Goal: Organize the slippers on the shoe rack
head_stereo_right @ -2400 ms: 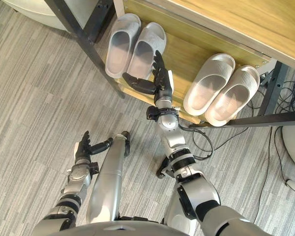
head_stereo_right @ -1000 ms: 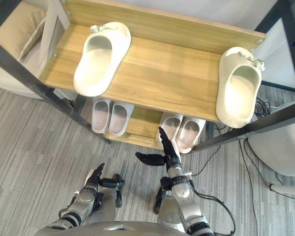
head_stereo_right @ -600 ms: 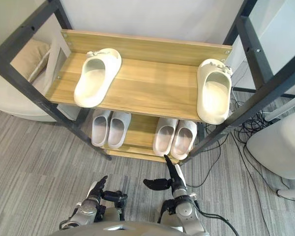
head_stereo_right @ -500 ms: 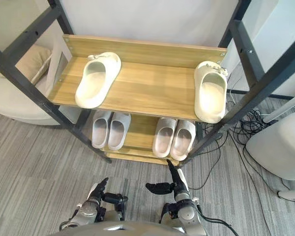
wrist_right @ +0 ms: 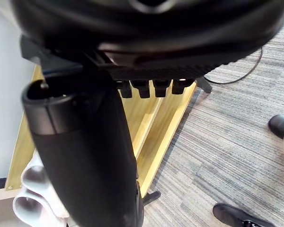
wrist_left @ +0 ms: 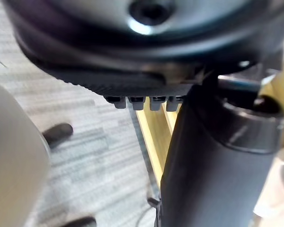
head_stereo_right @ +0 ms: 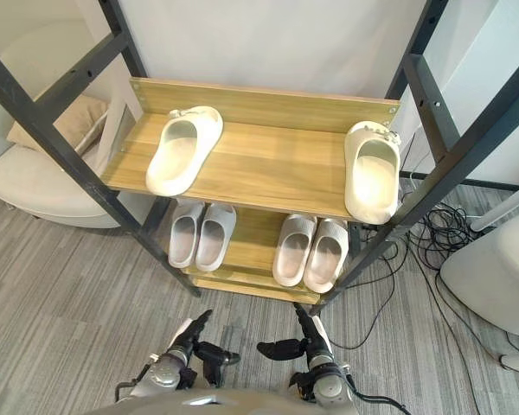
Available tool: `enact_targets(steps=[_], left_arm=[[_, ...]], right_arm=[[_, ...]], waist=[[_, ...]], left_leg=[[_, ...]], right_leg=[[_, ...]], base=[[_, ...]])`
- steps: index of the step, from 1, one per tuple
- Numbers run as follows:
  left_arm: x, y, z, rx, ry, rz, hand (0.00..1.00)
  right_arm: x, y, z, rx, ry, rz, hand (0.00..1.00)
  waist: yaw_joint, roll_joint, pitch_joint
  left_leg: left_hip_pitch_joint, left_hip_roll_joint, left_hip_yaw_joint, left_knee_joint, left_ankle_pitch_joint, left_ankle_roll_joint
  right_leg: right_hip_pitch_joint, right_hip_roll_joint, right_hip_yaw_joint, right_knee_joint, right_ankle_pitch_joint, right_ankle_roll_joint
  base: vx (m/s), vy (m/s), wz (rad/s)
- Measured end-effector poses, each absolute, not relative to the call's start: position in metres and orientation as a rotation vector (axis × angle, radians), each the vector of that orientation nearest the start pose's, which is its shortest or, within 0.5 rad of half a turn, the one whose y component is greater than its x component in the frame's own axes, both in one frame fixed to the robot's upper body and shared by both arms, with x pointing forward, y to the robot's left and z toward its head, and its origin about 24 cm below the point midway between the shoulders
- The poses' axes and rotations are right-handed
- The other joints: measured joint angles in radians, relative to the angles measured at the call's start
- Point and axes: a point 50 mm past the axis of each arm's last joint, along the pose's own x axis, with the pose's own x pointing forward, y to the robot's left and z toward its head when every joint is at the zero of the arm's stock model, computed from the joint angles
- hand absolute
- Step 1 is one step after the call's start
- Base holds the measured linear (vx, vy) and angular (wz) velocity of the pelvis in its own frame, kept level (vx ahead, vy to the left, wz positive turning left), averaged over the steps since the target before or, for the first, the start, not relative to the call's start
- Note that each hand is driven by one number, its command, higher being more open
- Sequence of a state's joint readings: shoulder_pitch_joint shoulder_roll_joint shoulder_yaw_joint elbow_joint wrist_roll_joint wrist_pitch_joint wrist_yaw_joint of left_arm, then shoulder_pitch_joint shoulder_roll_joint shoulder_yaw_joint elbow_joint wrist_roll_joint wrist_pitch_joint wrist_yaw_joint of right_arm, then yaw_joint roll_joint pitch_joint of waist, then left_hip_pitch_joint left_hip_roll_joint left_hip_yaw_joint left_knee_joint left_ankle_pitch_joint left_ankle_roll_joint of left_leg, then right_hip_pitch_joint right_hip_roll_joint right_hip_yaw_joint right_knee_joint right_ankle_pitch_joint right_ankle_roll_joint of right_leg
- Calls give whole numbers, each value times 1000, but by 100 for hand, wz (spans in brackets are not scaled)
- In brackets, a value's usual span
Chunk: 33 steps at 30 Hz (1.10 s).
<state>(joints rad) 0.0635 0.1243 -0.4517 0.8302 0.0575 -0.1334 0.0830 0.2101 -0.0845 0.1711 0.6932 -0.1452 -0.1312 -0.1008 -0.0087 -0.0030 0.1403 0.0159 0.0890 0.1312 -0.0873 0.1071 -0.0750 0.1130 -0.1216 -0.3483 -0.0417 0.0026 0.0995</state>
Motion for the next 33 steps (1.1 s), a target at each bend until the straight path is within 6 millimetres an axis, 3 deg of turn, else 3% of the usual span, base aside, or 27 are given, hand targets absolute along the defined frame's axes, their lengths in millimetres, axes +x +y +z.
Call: enact_targets(steps=[6, 8, 13, 18, 25, 33], left_arm=[[151, 75, -97, 208, 543, -598, 100], [150, 55, -73, 146, 420, -721, 100], [142, 28, -47, 32, 321, -898, 100], [141, 18, -26, -92, 264, -951, 100], [155, 12, 18, -235, 102, -944, 100], [174, 15, 97, -398, -230, -862, 100]], right_arm=[[122, -165, -130, -245, 776, 34, 100], [121, -167, -131, -248, 779, 33, 100], [121, -169, -131, -252, 783, 50, 100], [121, -169, -131, -256, 784, 67, 100], [119, -166, -132, -270, 787, 102, 100], [115, -162, -135, -262, 805, 135, 100]], waist=[[1, 21, -10], [1, 29, -15], [1, 41, -23], [-1, 43, -29], [0, 37, -42], [5, 25, -64]], left_leg=[[2, -1, -8, -1, 0, 0], [6, -3, -20, -1, -1, 0], [15, -7, -37, -1, -3, 0], [16, -7, -36, -2, -4, 0], [22, -6, -35, -5, -4, 0], [22, -6, -31, -1, -5, 0]], right_leg=[[6, -2, -7, 2, -4, -4], [16, -2, -20, 3, -9, -2], [37, -4, -38, 1, -17, 0], [39, -3, -38, 1, -19, -2], [44, -4, -36, 1, -18, -2], [41, -5, -32, 4, -18, -2]], base=[[-13, 7, 3], [4, -1, 13], [10, -1, 12], [0, 0, 0], [-4, 3, 0], [-6, 5, -1]])
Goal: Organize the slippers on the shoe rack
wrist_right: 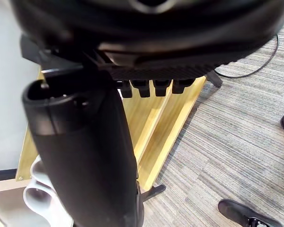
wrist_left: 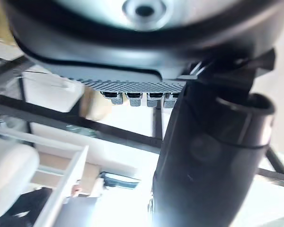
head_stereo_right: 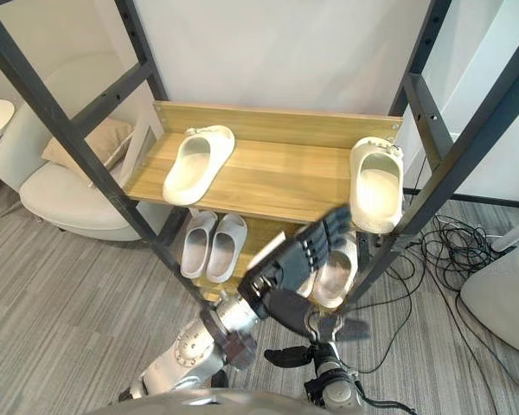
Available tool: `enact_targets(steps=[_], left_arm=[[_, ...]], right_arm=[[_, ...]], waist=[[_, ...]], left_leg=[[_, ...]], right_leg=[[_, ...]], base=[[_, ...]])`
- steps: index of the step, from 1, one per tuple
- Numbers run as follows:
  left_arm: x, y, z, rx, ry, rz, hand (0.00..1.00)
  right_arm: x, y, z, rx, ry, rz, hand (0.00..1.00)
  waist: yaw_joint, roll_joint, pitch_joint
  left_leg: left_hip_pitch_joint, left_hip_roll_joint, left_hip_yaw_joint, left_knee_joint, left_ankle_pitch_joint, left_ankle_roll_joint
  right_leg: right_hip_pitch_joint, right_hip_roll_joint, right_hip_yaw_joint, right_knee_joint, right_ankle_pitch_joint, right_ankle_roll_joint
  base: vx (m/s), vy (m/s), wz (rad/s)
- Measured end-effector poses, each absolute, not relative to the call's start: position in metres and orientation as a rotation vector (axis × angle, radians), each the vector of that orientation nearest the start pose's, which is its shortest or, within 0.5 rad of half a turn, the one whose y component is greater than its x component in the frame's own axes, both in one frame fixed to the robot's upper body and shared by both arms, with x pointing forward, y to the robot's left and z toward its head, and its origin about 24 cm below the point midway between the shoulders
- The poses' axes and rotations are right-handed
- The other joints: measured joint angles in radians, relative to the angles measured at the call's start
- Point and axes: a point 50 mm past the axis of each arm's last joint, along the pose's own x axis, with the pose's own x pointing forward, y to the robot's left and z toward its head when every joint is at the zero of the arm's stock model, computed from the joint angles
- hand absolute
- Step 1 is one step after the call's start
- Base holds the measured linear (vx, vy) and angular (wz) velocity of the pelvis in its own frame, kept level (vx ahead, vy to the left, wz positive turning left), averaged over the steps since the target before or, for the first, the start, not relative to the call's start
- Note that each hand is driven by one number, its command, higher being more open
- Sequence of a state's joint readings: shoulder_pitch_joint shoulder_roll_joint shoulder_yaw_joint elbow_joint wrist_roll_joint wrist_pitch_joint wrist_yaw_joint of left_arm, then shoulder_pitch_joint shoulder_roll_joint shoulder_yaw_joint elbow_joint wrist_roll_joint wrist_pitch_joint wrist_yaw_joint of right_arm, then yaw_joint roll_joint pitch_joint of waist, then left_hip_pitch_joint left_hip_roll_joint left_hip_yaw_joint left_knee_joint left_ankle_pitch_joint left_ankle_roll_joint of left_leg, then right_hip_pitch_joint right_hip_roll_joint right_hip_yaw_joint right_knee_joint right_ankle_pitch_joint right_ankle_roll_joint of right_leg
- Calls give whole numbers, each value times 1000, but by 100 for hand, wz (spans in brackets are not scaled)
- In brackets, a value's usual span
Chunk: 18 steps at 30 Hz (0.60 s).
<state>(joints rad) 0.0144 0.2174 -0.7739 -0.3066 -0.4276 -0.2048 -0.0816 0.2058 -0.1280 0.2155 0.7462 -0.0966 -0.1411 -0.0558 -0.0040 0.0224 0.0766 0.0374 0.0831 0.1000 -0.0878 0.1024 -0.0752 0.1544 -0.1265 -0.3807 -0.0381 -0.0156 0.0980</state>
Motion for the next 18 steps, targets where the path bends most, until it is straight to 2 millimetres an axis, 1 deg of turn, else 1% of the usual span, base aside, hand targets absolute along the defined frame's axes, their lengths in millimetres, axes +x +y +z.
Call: enact_targets(steps=[2, 3, 5, 6, 7, 8, 9, 10, 12, 14, 16, 18], left_arm=[[186, 22, 117, -422, -335, -786, 100], [187, 23, 119, -425, -347, -777, 100], [193, 35, 138, -443, -447, -694, 100], [196, 38, 143, -439, -472, -674, 100], [203, 43, 152, -405, -526, -632, 100], [205, 45, 155, -393, -543, -622, 100], [211, 48, 166, -346, -612, -584, 100], [212, 49, 169, -327, -638, -569, 100], [218, 55, 183, -255, -731, -498, 100], [220, 59, 188, -215, -768, -459, 100], [227, 68, 196, -109, -840, -383, 100], [234, 74, 199, -32, -866, -352, 100]], right_arm=[[114, -163, -139, -206, 840, 133, 100], [114, -163, -139, -206, 842, 134, 100], [109, -161, -135, -198, 823, 131, 100], [108, -160, -133, -195, 813, 132, 100], [106, -157, -132, -193, 806, 145, 100], [106, -157, -132, -193, 805, 147, 100], [105, -155, -132, -192, 806, 158, 100], [105, -155, -132, -193, 806, 162, 100], [105, -154, -132, -201, 805, 171, 100], [106, -153, -132, -206, 805, 176, 100], [107, -153, -133, -215, 807, 182, 100], [106, -153, -134, -217, 813, 181, 100]], waist=[[3, -6, -13], [3, -6, -13], [4, -8, -14], [4, -8, -14], [3, -9, -15], [3, -10, -15], [2, -13, -17], [2, -14, -18], [2, -18, -20], [2, -19, -20], [1, -19, -20], [1, -20, -20]], left_leg=[[1, -1, -1, 0, 0, 0], [1, -1, -1, 0, 0, 0], [3, -3, -4, 0, 1, 1], [3, -3, -4, 0, 2, 2], [4, -3, -4, -3, 2, 2], [4, -3, -4, -5, 2, 3], [4, -3, -5, -5, 2, 3], [4, -4, -5, -5, 2, 3], [4, -5, -5, -5, 2, 3], [4, -5, -5, -5, 2, 3], [4, -5, -5, -4, 2, 3], [4, -5, -4, -4, 3, 3]], right_leg=[[2, -1, -1, 1, 0, 0], [2, -1, -1, 2, 0, 0], [2, -2, -4, 8, 0, 0], [2, -3, -4, 10, 0, -1], [2, -4, -4, 11, -2, -2], [2, -4, -4, 11, -3, -2], [2, -5, -4, 12, -5, -6], [2, -5, -4, 12, -5, -6], [2, -6, -4, 12, -3, -3], [2, -6, -4, 12, -2, -2], [2, -6, -4, 12, -2, -2], [2, -5, -3, 11, -2, -2]], base=[[0, 0, 0], [0, 0, 0], [-14, 9, 2], [-15, 9, 3], [0, 0, 0], [0, 0, 0], [0, 0, 0], [0, 0, 0], [0, 0, 0], [0, 0, 0], [0, 0, 0], [0, 0, 0]])
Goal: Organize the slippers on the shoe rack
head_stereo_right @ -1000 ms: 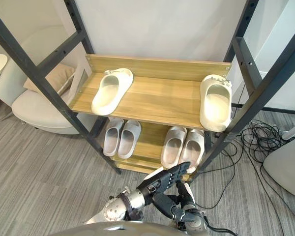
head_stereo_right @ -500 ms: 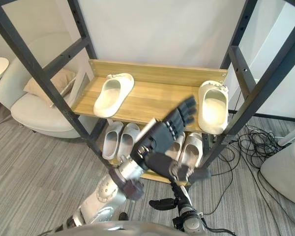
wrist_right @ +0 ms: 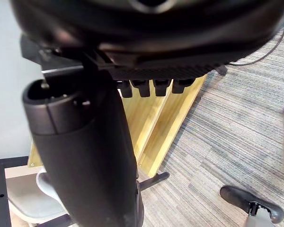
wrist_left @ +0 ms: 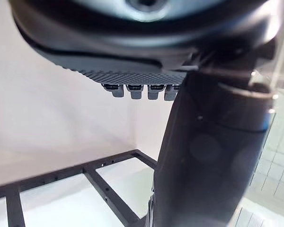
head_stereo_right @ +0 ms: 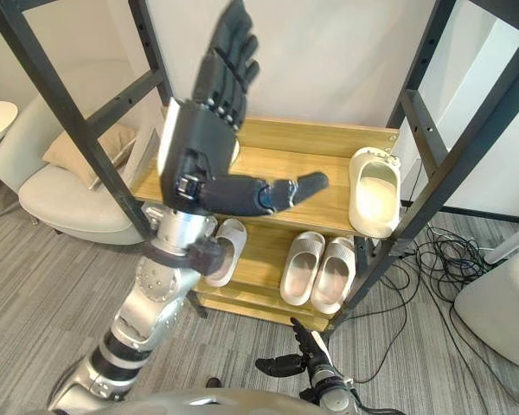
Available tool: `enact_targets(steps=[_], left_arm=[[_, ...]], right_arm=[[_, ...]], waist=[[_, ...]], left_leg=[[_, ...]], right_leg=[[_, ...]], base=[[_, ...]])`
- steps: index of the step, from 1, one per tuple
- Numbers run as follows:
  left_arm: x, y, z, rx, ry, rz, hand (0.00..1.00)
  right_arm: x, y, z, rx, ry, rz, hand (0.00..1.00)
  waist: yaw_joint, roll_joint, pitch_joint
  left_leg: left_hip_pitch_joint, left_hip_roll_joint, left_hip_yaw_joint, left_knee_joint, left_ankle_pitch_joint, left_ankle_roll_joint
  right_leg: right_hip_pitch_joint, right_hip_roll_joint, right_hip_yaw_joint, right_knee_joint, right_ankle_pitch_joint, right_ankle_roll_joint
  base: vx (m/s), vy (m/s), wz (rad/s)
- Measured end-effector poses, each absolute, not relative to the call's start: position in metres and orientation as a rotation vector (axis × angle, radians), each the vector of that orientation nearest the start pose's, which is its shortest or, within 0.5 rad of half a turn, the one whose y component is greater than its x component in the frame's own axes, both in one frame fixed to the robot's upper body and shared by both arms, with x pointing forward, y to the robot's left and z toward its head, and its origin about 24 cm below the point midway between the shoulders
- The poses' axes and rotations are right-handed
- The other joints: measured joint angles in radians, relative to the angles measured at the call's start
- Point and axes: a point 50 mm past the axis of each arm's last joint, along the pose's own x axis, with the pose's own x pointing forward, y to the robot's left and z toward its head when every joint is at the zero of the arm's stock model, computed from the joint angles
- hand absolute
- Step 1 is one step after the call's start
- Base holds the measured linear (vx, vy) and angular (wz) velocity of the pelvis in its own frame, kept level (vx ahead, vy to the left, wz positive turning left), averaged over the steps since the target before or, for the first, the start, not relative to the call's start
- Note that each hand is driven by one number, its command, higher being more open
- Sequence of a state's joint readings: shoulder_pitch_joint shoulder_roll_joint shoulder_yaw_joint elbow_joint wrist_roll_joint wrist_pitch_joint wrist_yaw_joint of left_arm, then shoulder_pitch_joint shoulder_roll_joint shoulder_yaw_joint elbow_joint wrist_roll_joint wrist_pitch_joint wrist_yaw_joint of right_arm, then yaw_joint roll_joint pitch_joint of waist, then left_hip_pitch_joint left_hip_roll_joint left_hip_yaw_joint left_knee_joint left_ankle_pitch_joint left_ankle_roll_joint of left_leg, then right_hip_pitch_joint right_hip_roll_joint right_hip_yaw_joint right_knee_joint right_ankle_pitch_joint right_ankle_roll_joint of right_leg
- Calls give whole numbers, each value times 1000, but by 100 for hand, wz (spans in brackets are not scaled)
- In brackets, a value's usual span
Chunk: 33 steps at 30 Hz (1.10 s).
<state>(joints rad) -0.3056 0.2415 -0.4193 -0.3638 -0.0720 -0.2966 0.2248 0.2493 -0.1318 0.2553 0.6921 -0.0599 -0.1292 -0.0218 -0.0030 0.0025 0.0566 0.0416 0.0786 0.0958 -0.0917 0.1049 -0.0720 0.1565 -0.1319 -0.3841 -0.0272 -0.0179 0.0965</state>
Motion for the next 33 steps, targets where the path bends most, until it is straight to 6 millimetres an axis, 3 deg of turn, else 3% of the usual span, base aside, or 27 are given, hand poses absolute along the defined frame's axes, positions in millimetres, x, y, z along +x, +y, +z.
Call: enact_targets(steps=[8, 13, 17, 24, 33], left_arm=[[275, 116, 190, 402, -839, -162, 100], [290, 147, 189, 674, -808, -34, 100], [295, 161, 189, 781, -789, 50, 100], [298, 179, 195, 942, -792, 206, 100], [308, 206, 188, 1092, -683, 326, 100]], right_arm=[[111, -153, -135, -240, 811, 196, 100], [112, -153, -134, -244, 807, 198, 100], [112, -152, -134, -242, 804, 198, 100], [113, -152, -134, -250, 795, 202, 100], [113, -152, -132, -243, 778, 197, 100]], waist=[[-8, -6, 1], [-9, -20, 3], [-12, -32, 5], [-14, -32, 5], [-22, -32, 5]], left_leg=[[-5, 3, 14, -1, 0, 0], [-21, 4, 35, 4, -1, -1], [-26, 2, 40, 4, -1, -1], [-34, 7, 59, 4, -2, -2], [-50, 7, 71, 4, -2, -2]], right_leg=[[-14, 1, 16, 0, 2, 1], [-42, 1, 36, -3, 10, 1], [-52, -1, 44, -5, 13, 1], [-74, 1, 67, -2, 19, -3], [-99, 1, 82, -4, 25, -1]], base=[[0, 0, -5], [-2, 14, -12], [-6, 24, -6], [-27, 21, -9], [-8, 11, -4]])
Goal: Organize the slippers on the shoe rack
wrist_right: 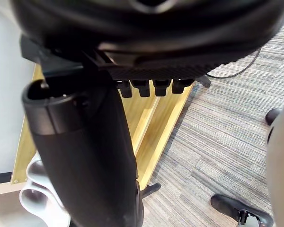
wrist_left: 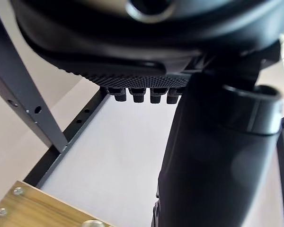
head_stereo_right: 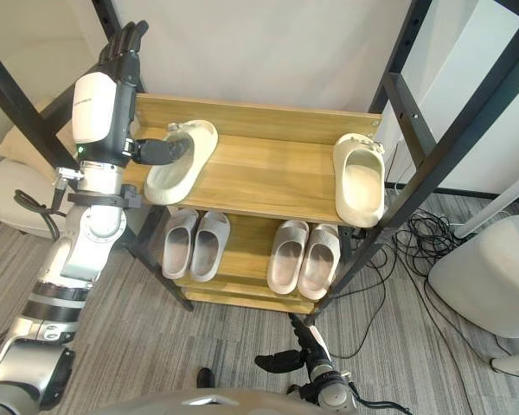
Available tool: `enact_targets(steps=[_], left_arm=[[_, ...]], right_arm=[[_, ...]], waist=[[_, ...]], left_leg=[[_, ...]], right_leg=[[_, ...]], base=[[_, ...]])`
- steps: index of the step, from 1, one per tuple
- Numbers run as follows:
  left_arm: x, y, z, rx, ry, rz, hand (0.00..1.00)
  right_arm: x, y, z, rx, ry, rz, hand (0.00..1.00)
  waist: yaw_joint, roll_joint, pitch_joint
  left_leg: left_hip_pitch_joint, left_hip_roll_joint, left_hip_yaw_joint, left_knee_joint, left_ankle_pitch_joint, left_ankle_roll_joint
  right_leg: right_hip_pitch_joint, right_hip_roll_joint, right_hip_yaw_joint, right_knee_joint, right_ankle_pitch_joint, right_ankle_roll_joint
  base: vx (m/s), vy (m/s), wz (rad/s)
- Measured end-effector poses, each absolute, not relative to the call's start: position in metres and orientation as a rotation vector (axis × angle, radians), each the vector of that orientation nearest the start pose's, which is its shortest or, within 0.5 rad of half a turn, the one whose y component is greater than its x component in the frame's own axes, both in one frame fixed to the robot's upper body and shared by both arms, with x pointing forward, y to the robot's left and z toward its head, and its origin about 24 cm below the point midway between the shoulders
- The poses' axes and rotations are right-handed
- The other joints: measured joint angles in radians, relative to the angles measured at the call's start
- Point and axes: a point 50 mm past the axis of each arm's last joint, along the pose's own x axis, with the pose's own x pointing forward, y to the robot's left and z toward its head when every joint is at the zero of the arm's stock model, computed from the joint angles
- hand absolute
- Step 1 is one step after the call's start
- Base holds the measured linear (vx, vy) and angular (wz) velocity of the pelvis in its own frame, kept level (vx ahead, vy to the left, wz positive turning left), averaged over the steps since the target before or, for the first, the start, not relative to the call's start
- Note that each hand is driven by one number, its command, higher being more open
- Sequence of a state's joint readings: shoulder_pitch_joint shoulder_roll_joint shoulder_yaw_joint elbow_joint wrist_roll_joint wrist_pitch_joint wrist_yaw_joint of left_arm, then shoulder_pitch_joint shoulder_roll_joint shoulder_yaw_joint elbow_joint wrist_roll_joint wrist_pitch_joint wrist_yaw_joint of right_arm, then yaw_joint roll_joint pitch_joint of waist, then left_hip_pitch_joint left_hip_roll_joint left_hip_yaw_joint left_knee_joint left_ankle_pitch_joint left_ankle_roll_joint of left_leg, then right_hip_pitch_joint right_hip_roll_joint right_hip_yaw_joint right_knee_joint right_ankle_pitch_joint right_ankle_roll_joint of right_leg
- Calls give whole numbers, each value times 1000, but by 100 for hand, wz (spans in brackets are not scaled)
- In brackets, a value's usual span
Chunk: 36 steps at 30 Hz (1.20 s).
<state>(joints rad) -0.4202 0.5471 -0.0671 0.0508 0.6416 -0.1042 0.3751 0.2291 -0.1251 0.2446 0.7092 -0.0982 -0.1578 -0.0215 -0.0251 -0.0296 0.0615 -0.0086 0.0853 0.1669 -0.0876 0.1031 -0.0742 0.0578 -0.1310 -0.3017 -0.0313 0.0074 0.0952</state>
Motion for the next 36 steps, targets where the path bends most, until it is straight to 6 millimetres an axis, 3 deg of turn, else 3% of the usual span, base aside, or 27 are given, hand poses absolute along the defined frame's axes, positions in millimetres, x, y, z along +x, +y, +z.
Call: enact_targets(steps=[12, 13, 23, 28, 36], left_arm=[[315, 217, 188, 1196, -632, 377, 100], [316, 219, 187, 1199, -616, 381, 0], [330, 224, 189, 1208, -567, 395, 0], [336, 229, 177, 1210, -493, 360, 0], [337, 235, 179, 1232, -482, 350, 0]], right_arm=[[112, -155, -128, -244, 757, 178, 100], [112, -155, -128, -243, 755, 180, 100], [116, -152, -124, -243, 727, 182, 100], [119, -152, -123, -245, 718, 176, 100], [120, -151, -122, -245, 715, 173, 100]], waist=[[-10, -1, 1], [-13, -1, 2], [-33, -2, 21], [-34, 16, 32], [-33, 24, 37]], left_leg=[[-7, 6, 22, 0, -2, -2], [-7, 7, 25, 0, -2, -2], [-17, 11, 38, 0, -2, -3], [-16, 11, 40, 0, -2, -3], [-10, 11, 44, 0, -2, -3]], right_leg=[[-17, 6, 27, -11, 13, -5], [-21, 7, 30, -11, 14, -6], [-36, 13, 42, -20, 23, -9], [-39, 13, 49, -20, 25, -12], [-37, 13, 54, -20, 29, -12]], base=[[-20, 14, -7], [-30, 11, -8], [-12, 5, -5], [-21, 11, -4], [-21, 10, -2]])
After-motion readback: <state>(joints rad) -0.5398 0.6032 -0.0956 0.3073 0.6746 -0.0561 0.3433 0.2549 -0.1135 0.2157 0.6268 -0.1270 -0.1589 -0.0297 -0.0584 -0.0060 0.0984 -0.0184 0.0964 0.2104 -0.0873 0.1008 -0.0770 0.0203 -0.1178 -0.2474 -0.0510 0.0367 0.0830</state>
